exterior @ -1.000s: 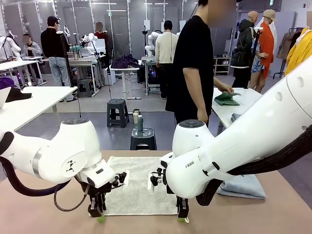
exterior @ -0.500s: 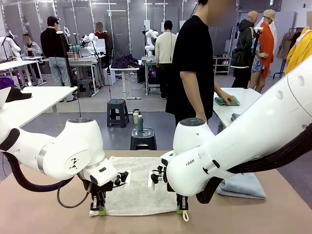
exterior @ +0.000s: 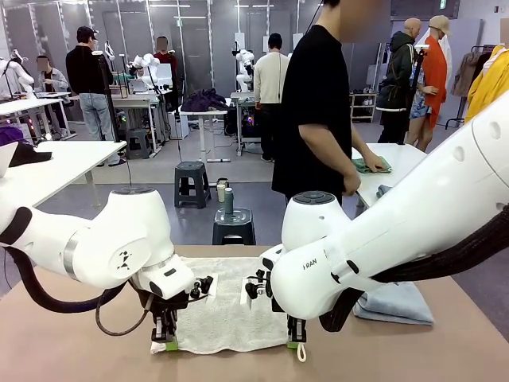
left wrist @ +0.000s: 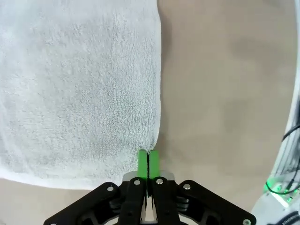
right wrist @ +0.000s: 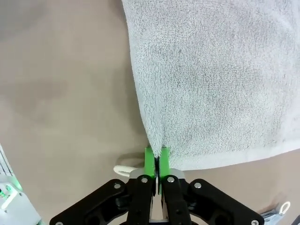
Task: Fold the towels and place them in the basket.
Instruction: When a person lays out a Towel with hook on the table, fold it in half twice.
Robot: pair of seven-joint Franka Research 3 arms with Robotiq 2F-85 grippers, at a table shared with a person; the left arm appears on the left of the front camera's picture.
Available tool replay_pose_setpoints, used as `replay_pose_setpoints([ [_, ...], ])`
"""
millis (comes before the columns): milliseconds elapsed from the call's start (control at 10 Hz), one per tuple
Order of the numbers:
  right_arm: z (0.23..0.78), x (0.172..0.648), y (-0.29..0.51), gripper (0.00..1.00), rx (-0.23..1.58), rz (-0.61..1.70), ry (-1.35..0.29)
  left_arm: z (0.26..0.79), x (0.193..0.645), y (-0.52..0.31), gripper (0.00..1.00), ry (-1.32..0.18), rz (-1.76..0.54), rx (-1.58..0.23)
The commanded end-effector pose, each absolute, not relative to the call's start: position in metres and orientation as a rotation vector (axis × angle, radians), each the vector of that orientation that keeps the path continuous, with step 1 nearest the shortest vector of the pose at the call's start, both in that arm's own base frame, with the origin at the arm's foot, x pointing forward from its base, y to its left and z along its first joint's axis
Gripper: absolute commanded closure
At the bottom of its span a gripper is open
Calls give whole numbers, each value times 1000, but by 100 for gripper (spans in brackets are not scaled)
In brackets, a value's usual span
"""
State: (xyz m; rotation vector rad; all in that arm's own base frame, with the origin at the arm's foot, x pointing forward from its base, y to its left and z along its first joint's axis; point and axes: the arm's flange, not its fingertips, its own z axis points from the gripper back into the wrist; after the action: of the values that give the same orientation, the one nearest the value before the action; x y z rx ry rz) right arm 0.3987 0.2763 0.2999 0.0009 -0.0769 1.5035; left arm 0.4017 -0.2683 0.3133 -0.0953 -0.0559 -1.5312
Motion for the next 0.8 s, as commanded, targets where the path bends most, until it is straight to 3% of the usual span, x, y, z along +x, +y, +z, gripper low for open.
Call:
replay_pose_setpoints([
  [0, 298, 400, 276, 100, -3, 1508, -78, 309, 401, -267, 100, -38, -1531, -71],
  [700, 298, 400, 276, 100, -3, 1508, -78, 309, 401, -267, 100, -38, -1531, -71],
])
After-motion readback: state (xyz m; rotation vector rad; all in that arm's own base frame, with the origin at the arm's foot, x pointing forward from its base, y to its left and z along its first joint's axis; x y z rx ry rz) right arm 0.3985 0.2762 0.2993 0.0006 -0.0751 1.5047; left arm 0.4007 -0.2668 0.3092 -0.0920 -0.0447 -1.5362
